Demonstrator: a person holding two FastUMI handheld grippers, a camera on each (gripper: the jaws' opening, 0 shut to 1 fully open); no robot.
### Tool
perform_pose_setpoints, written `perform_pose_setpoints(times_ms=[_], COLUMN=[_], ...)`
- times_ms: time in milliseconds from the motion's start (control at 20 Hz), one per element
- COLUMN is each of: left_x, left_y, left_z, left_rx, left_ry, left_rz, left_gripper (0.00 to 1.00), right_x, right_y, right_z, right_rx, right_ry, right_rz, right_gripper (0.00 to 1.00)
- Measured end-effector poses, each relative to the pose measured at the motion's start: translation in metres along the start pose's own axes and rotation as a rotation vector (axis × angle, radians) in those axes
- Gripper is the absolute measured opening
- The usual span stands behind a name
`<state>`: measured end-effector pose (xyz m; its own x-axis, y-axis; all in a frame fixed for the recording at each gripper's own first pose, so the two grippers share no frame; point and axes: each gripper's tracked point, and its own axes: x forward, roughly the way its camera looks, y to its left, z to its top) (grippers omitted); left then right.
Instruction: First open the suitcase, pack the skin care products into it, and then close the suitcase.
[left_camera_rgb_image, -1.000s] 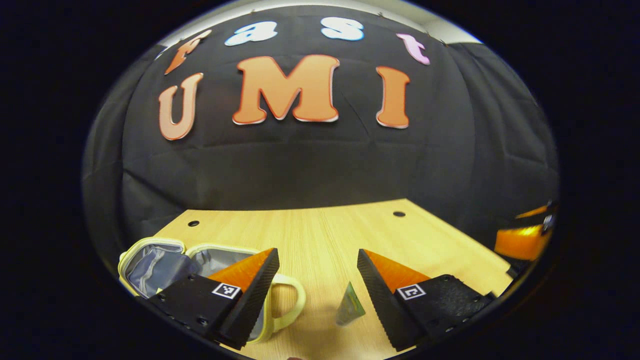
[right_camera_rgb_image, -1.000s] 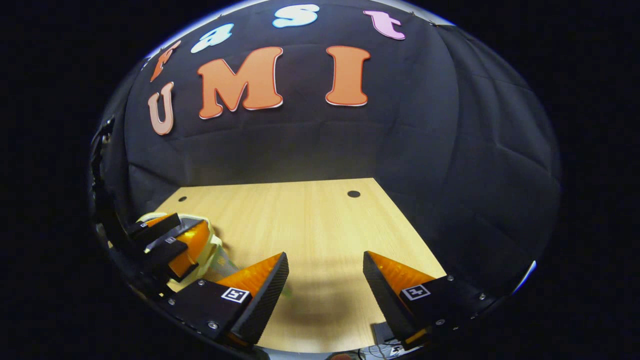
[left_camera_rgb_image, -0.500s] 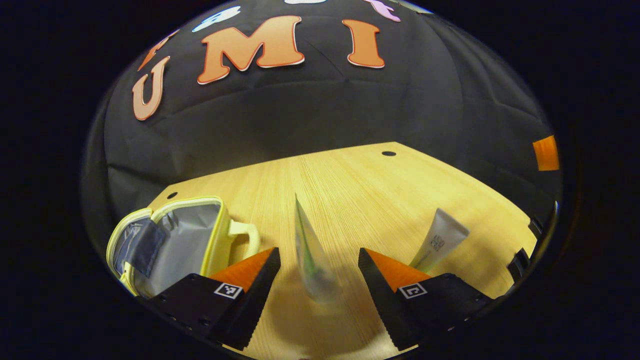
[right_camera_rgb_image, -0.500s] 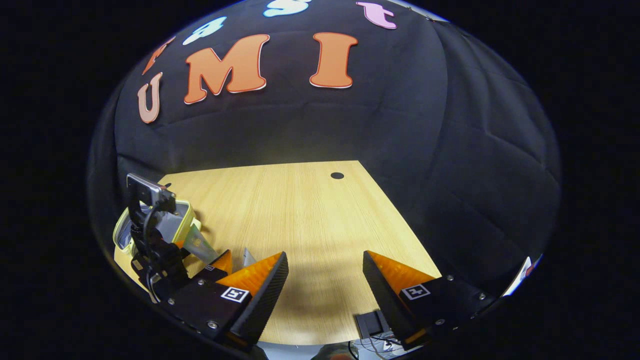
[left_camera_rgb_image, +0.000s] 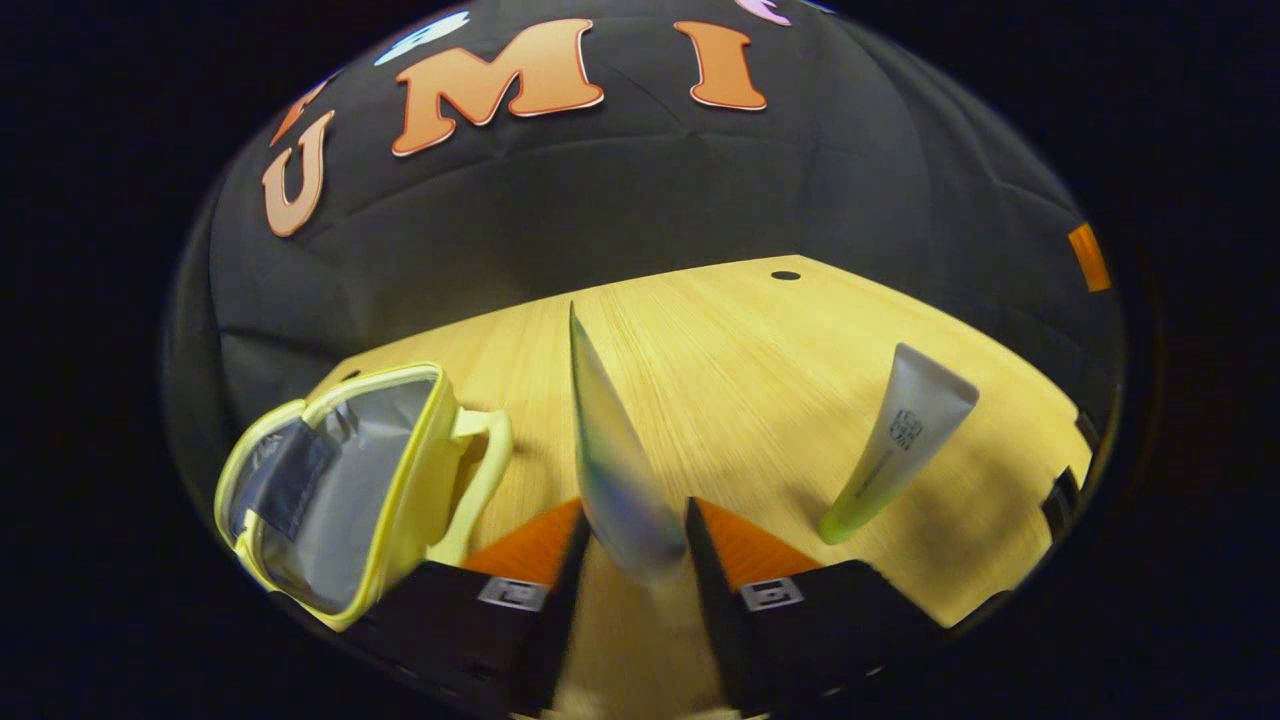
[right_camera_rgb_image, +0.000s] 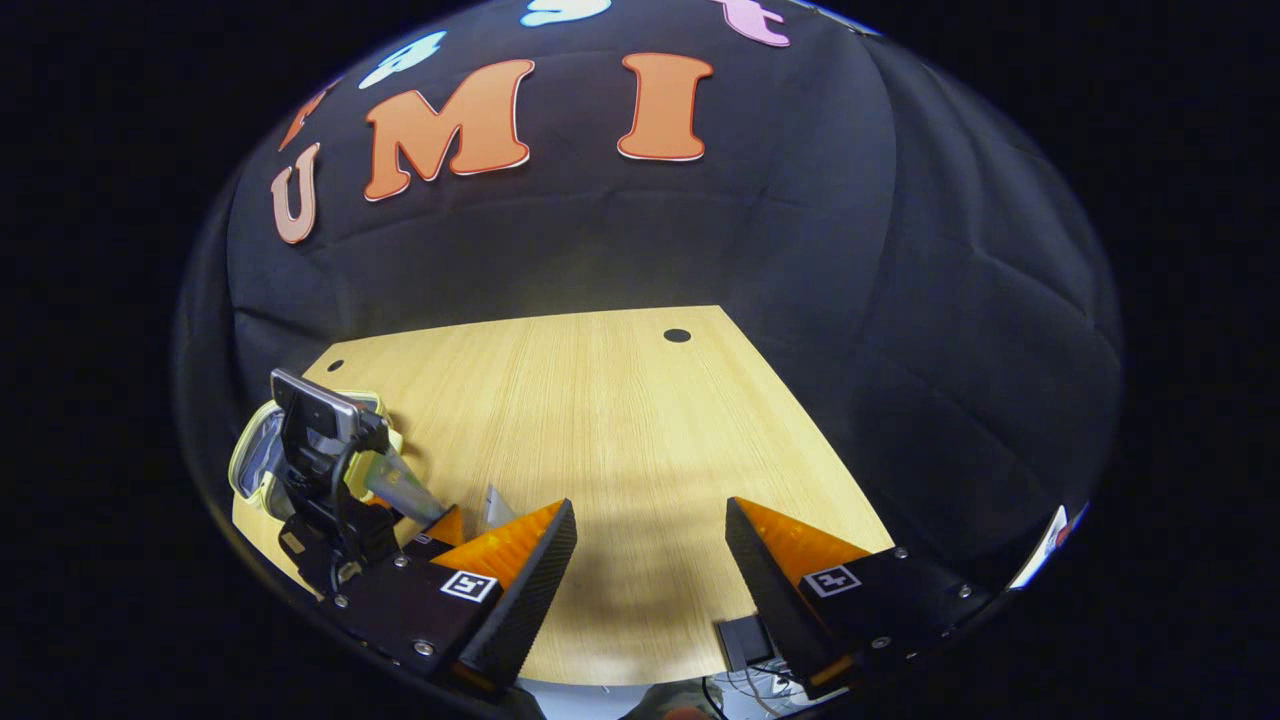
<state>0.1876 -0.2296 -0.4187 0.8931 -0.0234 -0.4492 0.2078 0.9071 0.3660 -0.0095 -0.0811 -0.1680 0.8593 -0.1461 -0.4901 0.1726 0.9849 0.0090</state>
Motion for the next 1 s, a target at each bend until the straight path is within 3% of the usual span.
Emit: perform_pose_setpoints(times_ms=[50,250,700,1000], left_x=[-0.009,-0.012,-0.089,-0.140], left_y=[-0.004,-0.015,0.036,0.087], left_z=[0.000,-0.001,0.023,0.042], left_rx=[0.019,-0.008,-0.090,-0.117], left_ry=[-0.008,0.029,0.122,0.109], left_rz=[-0.002,-0.102,-0.136,-0.079], left_gripper=[0.53,0.40,0.40,0.40], right_x=[0.000,-0.002,0.006,0.035], right_y=[0.001,0.004,0.052,0.098], right_z=[-0.001,0.000,0.028,0.022], right_rx=[0.001,-0.018,-0.012,-0.128], right_ry=[0.003,-0.010,-0.093,-0.107], right_rz=[0.000,0.006,0.138,0.245], right_gripper=[0.96,0.96,0.96,0.96])
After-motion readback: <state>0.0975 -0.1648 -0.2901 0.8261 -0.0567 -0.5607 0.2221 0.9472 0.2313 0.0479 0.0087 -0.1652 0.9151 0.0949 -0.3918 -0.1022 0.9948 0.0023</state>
